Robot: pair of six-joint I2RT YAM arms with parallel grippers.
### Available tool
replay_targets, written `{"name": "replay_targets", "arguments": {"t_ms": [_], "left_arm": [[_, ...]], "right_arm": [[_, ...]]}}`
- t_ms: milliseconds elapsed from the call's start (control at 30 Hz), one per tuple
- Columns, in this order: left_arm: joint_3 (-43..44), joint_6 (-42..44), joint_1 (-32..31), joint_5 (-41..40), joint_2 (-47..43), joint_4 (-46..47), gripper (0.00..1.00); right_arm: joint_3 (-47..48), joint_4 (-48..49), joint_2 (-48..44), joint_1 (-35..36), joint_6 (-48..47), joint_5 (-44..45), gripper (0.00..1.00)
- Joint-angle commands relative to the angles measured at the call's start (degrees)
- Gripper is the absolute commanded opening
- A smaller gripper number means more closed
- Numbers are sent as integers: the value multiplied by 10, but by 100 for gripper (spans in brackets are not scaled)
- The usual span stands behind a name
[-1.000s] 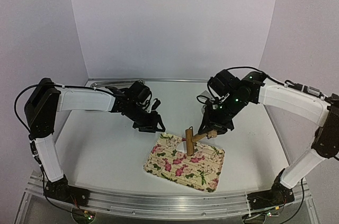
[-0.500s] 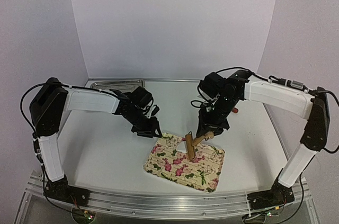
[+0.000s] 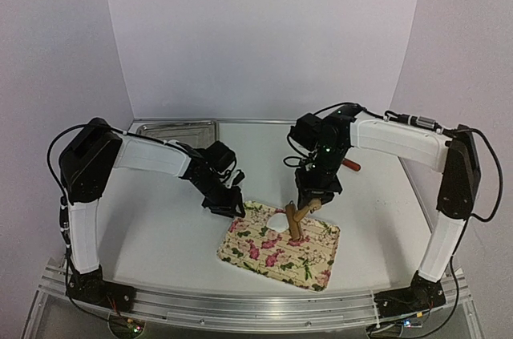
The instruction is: Roll out the dumpling wrappers from the dough
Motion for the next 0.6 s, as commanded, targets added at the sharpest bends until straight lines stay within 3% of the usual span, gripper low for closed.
{"name": "replay_targets", "arguments": {"t_ms": [0, 300, 567], "left_arm": [[27, 22, 0, 1, 21, 1, 44], [36, 52, 0, -45, 38, -26, 21], [-38, 59, -4, -77, -27, -5, 5]], "right_arm": [[28, -24, 25, -3, -24, 9, 0], [81, -62, 24, -3, -40, 12, 0], [146, -105, 19, -2, -77, -30, 0]]}}
